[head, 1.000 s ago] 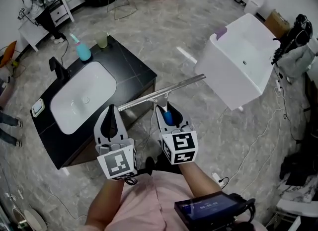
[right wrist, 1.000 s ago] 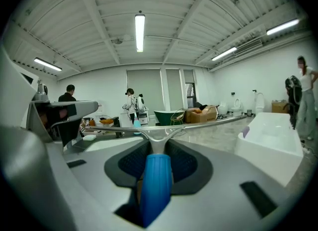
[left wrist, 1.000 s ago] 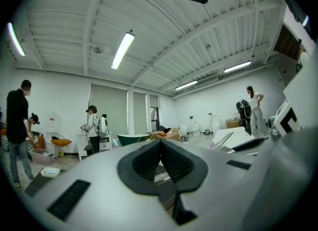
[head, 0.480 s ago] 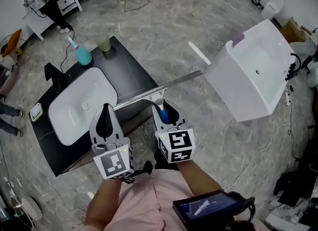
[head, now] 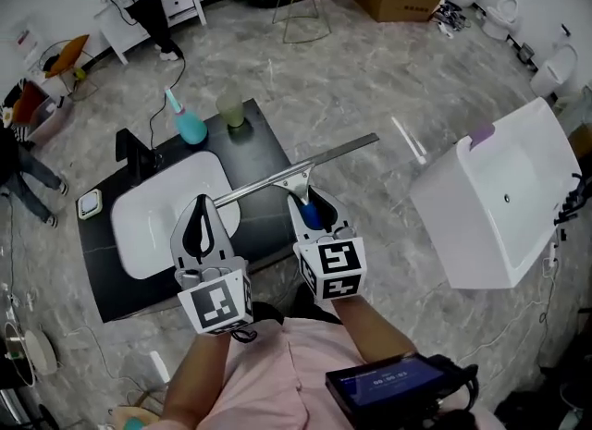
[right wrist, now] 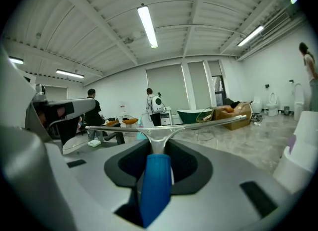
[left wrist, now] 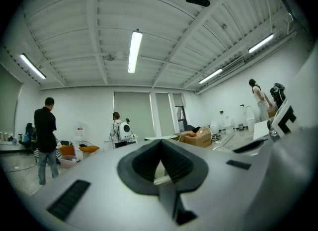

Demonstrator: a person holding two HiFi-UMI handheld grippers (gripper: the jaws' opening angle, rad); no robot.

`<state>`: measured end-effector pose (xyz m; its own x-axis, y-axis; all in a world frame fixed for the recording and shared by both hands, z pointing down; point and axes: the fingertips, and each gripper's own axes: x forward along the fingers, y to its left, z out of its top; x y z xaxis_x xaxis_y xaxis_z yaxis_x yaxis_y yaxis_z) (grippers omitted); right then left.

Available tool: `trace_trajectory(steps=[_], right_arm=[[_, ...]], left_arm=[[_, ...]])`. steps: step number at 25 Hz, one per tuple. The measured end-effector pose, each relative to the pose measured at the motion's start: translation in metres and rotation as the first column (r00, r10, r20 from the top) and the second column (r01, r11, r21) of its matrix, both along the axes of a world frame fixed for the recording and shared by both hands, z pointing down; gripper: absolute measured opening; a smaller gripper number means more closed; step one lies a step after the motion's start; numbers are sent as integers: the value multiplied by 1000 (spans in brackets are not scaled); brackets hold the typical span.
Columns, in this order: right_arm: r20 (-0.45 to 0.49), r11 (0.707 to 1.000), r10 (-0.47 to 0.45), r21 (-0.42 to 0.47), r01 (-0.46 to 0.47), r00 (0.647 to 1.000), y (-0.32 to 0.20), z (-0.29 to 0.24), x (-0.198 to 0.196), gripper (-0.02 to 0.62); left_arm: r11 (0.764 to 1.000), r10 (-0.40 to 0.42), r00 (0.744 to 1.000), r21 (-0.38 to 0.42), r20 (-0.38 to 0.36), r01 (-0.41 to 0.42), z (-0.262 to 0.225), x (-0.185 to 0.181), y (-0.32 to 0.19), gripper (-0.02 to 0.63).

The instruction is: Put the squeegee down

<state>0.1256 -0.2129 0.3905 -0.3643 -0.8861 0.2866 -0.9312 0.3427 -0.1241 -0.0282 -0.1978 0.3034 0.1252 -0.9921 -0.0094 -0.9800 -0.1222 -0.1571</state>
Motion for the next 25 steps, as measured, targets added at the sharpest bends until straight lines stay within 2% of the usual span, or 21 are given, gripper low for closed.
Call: trace_trajectory(steps=[4, 9, 25], right_arm=[[-3, 999, -42, 20, 42, 999, -19, -11, -12, 123], [-16, 998, -61, 15, 62, 998, -32, -10, -22, 123], [-91, 992, -82, -99, 73, 993, -104, 34, -66, 123]], left_arm=[[998, -54, 998, 20, -13, 55, -8, -16, -7, 9], [996, -89, 996, 2, -23, 89, 1, -31, -12, 9], [993, -91, 993, -87, -78, 84, 42, -77, -88, 9]])
